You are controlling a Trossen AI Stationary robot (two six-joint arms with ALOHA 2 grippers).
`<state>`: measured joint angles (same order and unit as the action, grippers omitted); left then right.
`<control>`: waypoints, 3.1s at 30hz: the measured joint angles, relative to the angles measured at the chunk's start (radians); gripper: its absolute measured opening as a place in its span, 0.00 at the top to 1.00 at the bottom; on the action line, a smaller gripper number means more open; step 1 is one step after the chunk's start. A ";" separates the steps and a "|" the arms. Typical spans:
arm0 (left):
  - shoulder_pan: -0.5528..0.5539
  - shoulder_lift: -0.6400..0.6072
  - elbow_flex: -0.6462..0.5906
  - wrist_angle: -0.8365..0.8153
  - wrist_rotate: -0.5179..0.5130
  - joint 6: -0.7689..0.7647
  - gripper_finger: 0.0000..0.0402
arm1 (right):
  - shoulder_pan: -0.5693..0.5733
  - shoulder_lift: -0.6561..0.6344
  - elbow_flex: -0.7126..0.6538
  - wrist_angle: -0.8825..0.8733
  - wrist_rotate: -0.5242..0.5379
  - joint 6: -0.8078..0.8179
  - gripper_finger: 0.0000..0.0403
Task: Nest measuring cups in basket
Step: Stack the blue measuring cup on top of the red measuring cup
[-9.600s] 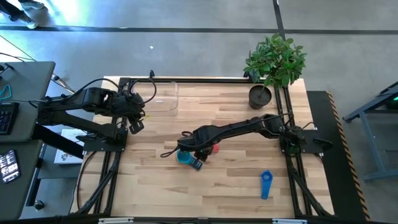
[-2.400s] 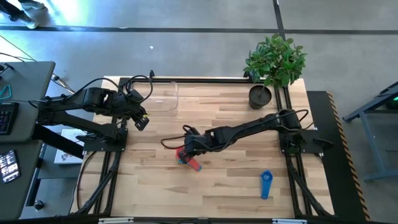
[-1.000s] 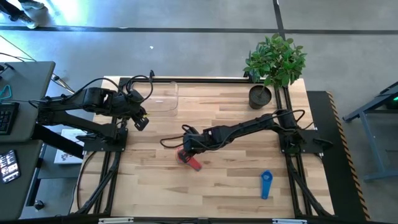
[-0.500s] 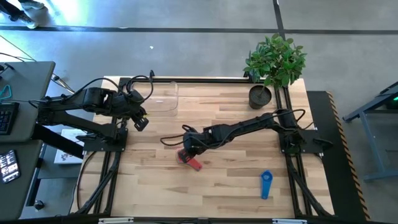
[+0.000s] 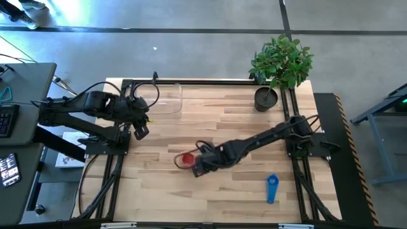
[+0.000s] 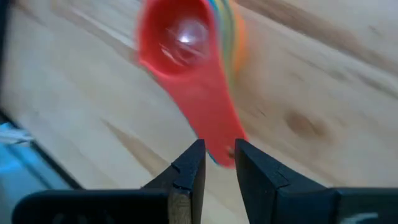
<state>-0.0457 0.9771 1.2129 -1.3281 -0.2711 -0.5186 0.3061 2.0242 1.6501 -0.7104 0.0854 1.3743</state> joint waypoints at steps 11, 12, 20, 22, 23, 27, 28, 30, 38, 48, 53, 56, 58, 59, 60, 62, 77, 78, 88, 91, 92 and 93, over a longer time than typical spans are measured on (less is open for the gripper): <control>-0.024 0.000 0.000 0.002 -0.001 0.078 0.79 | 0.145 -0.003 0.000 -0.359 0.016 0.332 0.81; -0.026 0.000 0.000 0.002 -0.001 0.078 0.79 | 0.157 -0.003 0.000 -0.397 0.012 0.356 0.81; -0.028 0.000 0.000 0.005 -0.001 0.078 0.79 | 0.243 -0.003 0.000 -0.646 -0.088 0.467 0.81; -0.028 0.000 0.000 0.018 -0.001 0.078 0.79 | 0.263 -0.003 0.000 -0.686 -0.095 0.467 0.81; -0.028 0.000 0.000 0.029 -0.001 0.078 0.79 | 0.271 -0.003 0.000 -0.696 -0.092 0.467 0.81; -0.028 0.000 0.000 0.081 -0.001 0.091 0.79 | 0.301 -0.003 -0.003 -0.735 -0.089 0.469 0.81; -0.028 0.000 0.000 0.089 -0.001 0.094 0.79 | 0.308 -0.004 -0.010 -0.736 -0.089 0.471 0.81; -0.028 0.000 0.000 0.118 -0.001 0.095 0.79 | 0.325 -0.004 -0.032 -0.741 -0.093 0.487 0.81; -0.028 0.000 0.000 0.169 -0.001 0.094 0.79 | 0.375 -0.003 -0.129 -0.731 -0.220 0.512 0.81; -0.028 0.000 0.000 0.175 -0.001 0.093 0.79 | 0.389 -0.003 -0.222 -0.683 -0.264 0.512 0.81; -0.028 0.000 0.000 0.175 -0.001 0.093 0.79 | 0.389 -0.003 -0.281 -0.602 -0.271 0.513 0.81; -0.028 0.000 0.000 0.175 -0.001 0.076 0.79 | 0.388 -0.003 -0.309 -0.598 -0.290 0.538 0.81; -0.028 0.000 0.000 0.175 -0.001 0.076 0.79 | 0.388 -0.003 -0.322 -0.599 -0.305 0.545 0.81; -0.028 0.000 0.000 0.175 -0.001 0.075 0.79 | 0.388 -0.003 -0.325 -0.601 -0.308 0.545 0.81; -0.028 0.000 0.000 0.175 -0.001 0.075 0.79 | 0.388 -0.003 -0.325 -0.601 -0.309 0.544 0.81; -0.028 0.000 0.000 0.175 -0.001 0.075 0.79 | 0.388 -0.003 -0.325 -0.598 -0.301 0.539 0.81; -0.028 0.000 0.000 0.175 -0.002 0.076 0.79 | 0.388 -0.002 -0.383 -0.540 -0.303 0.550 0.81; -0.028 0.000 0.000 0.175 -0.002 0.076 0.79 | 0.388 -0.002 -0.391 -0.528 -0.315 0.550 0.81; -0.028 0.000 0.000 0.175 -0.002 0.076 0.79 | 0.388 -0.002 -0.397 -0.520 -0.323 0.547 0.97; -0.028 0.000 0.000 0.175 -0.002 0.077 0.79 | 0.386 -0.002 -0.396 -0.518 -0.327 0.536 0.96; -0.028 0.000 0.000 0.175 -0.002 0.077 0.79 | 0.384 -0.002 -0.395 -0.517 -0.332 0.533 0.96; -0.028 0.000 0.000 0.174 -0.002 0.077 0.79 | 0.382 -0.002 -0.393 -0.517 -0.335 0.526 0.96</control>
<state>-0.0734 0.9771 1.2129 -1.1538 -0.2729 -0.4419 0.6877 2.0220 1.2570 -1.2272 -0.2492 1.9004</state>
